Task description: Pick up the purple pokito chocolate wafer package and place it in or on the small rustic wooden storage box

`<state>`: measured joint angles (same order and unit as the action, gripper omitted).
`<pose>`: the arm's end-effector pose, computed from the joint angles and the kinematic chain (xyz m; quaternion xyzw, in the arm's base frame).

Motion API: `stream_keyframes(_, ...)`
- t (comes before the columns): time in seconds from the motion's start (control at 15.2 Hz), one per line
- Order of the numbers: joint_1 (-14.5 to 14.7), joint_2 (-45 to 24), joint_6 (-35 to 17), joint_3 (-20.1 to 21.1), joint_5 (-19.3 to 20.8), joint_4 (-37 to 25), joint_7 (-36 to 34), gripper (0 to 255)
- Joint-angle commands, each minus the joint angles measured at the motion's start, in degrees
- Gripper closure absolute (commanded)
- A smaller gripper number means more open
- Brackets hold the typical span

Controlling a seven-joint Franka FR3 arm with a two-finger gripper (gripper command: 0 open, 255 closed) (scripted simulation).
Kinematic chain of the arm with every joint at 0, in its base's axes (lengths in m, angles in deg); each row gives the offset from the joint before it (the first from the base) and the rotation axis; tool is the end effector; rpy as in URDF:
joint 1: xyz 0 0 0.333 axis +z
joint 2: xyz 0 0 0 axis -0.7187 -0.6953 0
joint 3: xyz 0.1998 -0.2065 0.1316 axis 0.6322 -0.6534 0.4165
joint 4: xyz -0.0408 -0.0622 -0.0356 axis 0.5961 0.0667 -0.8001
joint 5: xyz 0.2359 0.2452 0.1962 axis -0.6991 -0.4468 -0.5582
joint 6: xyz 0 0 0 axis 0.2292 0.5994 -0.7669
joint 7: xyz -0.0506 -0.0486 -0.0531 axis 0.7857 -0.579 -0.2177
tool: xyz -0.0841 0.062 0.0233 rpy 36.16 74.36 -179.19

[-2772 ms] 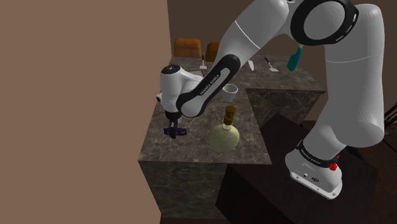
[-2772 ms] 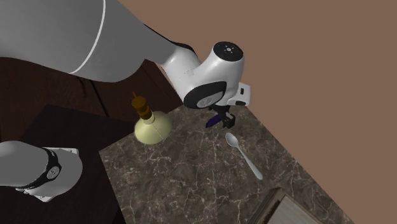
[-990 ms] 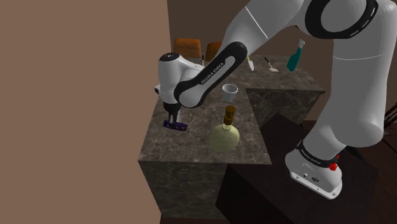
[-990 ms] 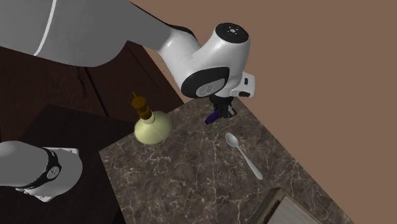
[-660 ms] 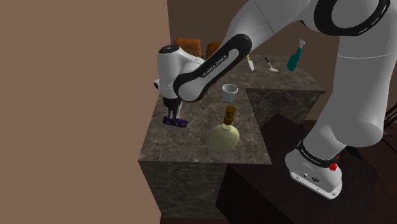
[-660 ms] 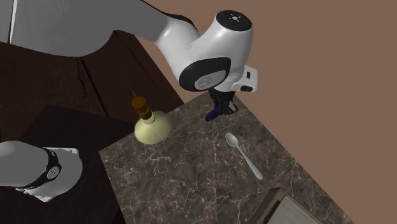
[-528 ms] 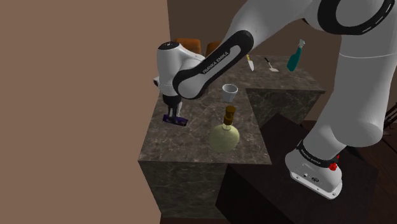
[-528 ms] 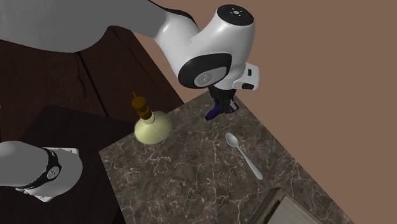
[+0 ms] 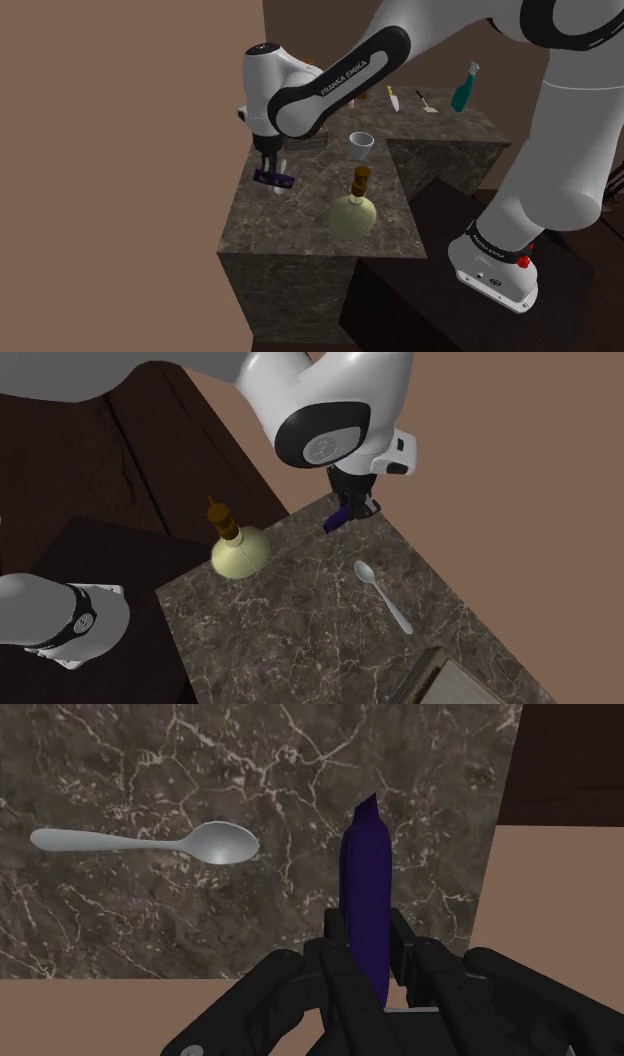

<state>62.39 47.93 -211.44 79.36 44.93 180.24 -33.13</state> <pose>0.5108 0.3338 0.3276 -0.9163 -0.4002 -0.0172 0.0018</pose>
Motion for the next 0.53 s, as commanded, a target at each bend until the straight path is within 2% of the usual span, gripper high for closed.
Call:
stream_keyframes(0.0, -0.2, 0.9, 1.2, 0.1, -0.4, -0.3, 0.4, 255)
stream_keyframes(0.46, -0.5, 3.4, 5.5, 0.5, -1.6, -2.2, 1.2, 255)
